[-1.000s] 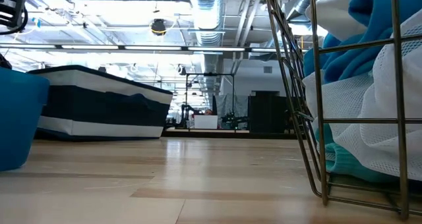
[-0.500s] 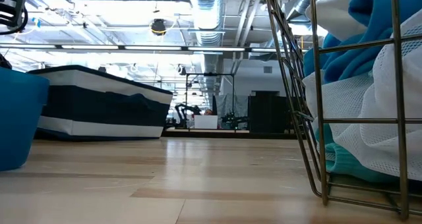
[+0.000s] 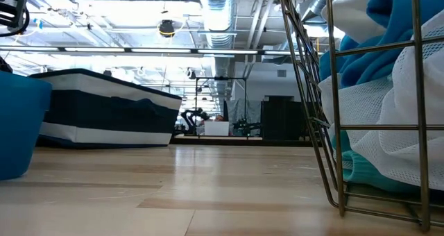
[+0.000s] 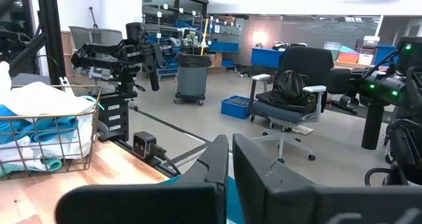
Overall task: Pick & Place Cloths
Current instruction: Return to Home Position
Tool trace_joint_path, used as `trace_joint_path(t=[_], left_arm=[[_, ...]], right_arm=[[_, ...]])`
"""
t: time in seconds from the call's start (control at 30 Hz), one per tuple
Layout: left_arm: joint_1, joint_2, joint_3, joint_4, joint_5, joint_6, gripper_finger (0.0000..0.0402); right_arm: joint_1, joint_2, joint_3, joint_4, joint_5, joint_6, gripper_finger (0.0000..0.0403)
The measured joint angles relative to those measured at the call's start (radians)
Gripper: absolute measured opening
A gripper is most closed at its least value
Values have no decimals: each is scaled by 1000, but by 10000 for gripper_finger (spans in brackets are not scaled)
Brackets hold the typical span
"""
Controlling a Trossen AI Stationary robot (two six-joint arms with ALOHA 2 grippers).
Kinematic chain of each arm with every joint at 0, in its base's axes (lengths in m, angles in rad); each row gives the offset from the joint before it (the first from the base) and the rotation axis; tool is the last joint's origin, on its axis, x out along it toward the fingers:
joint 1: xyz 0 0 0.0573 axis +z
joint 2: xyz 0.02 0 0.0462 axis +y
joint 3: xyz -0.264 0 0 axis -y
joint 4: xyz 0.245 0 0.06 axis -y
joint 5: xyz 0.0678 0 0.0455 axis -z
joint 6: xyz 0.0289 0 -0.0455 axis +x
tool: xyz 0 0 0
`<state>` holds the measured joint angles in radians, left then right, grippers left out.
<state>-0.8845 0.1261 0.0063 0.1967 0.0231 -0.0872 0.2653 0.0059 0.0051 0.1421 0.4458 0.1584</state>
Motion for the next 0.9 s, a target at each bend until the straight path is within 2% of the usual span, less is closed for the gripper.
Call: trace_joint_path(t=[0.9], left_arm=[[0, 0, 0, 7, 0, 0, 8]], right_arm=[[0, 0, 0, 0, 0, 0, 20]])
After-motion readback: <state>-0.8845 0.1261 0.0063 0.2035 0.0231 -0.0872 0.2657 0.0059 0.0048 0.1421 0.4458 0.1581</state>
